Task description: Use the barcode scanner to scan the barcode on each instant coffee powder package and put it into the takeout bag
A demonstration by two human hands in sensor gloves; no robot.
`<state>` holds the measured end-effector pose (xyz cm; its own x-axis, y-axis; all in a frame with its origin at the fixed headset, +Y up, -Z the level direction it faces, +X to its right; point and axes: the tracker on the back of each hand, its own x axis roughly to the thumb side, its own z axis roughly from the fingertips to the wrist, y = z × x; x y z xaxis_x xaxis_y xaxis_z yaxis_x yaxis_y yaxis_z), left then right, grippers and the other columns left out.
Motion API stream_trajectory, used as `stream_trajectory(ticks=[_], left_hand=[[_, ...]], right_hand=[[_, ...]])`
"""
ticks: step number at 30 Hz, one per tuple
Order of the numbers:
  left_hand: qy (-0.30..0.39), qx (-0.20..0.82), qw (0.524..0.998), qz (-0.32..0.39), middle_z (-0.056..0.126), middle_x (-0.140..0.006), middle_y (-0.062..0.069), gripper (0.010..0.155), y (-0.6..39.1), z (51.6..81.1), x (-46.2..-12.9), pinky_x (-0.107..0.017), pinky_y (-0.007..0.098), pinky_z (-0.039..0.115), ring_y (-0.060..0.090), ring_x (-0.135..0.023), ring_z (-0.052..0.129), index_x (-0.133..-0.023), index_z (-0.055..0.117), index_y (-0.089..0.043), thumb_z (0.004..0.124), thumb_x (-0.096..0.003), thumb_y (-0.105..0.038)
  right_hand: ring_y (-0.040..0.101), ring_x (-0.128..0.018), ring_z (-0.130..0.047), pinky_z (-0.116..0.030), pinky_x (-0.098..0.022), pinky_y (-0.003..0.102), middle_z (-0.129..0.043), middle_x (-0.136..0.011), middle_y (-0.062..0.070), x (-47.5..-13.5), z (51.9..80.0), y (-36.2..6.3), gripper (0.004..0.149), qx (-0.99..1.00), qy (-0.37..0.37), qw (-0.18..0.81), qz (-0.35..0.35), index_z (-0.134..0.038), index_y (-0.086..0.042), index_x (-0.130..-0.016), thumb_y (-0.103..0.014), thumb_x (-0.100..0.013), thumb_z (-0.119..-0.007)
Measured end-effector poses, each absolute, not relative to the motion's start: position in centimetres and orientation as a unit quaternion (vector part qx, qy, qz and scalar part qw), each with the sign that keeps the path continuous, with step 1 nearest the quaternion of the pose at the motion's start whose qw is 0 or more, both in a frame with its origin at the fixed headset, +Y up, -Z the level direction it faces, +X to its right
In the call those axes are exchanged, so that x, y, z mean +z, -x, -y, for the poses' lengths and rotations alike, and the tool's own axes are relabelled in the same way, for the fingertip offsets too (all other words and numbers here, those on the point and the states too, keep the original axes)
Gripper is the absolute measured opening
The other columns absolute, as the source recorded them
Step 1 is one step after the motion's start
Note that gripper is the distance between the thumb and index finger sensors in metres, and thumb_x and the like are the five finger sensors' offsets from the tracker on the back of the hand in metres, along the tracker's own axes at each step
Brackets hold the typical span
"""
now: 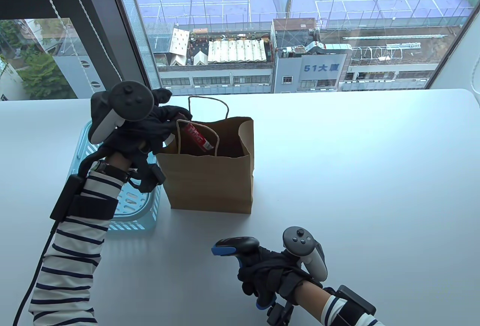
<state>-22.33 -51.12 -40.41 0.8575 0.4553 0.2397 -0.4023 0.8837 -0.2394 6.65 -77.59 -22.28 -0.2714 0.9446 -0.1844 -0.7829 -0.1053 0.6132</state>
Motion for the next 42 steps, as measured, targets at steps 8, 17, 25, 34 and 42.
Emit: stream_trajectory(ticks=[8,17,25,34,42], left_hand=[[0.055,0.247,0.952,0.173,0.034,-0.116,0.008,0.048,23.2,52.4,-39.7,-0.077,0.061,0.040,0.039,-0.103,0.045,-0.089,0.075,-0.043,0.065,-0.0445,-0.057],[-0.109,0.290,0.930,0.197,0.045,-0.115,0.011,0.047,29.6,52.4,-34.9,-0.074,0.061,0.047,0.040,-0.101,0.055,-0.088,0.076,-0.041,0.066,-0.0451,-0.056],[-0.271,0.130,0.905,0.302,0.045,-0.115,0.011,0.046,29.5,53.7,-25.6,-0.073,0.061,0.050,0.040,-0.102,0.057,-0.091,0.071,-0.041,0.067,-0.0464,-0.052],[-0.213,-0.059,0.883,0.414,0.041,-0.116,0.011,0.054,24.1,63.3,-20.1,-0.074,0.062,0.047,0.041,-0.105,0.053,-0.097,0.061,-0.039,0.064,-0.0452,-0.054],[-0.126,-0.110,0.874,0.457,0.033,-0.117,0.011,0.056,23.4,70.7,-19.9,-0.075,0.062,0.041,0.042,-0.107,0.045,-0.099,0.058,-0.037,0.063,-0.0447,-0.052]], right_hand=[[0.033,-0.045,-0.098,-0.083,-0.034,0.049,-0.085,-0.072,0.015,-22.2,77.6,-6.6,0.065,0.732,-0.126,0.589,-0.320,-0.054,0.005,-0.090,-0.029,-0.046,-0.087],[0.033,-0.045,-0.098,-0.083,-0.034,0.049,-0.084,-0.072,0.015,-22.1,77.6,-6.6,0.065,0.729,-0.122,0.590,-0.326,-0.053,0.005,-0.090,-0.029,-0.046,-0.087],[0.033,-0.045,-0.098,-0.083,-0.034,0.049,-0.084,-0.072,0.015,-22.1,77.2,-6.6,0.065,0.732,-0.128,0.588,-0.321,-0.053,0.005,-0.090,-0.029,-0.046,-0.087],[0.033,-0.045,-0.098,-0.083,-0.034,0.050,-0.084,-0.072,0.015,-22.2,76.8,-6.6,0.065,0.737,-0.134,0.585,-0.310,-0.054,0.005,-0.090,-0.029,-0.046,-0.087],[0.033,-0.045,-0.097,-0.082,-0.034,0.050,-0.084,-0.072,0.016,-22.2,76.8,-6.7,0.065,0.735,-0.131,0.587,-0.313,-0.053,0.005,-0.091,-0.029,-0.047,-0.087]])
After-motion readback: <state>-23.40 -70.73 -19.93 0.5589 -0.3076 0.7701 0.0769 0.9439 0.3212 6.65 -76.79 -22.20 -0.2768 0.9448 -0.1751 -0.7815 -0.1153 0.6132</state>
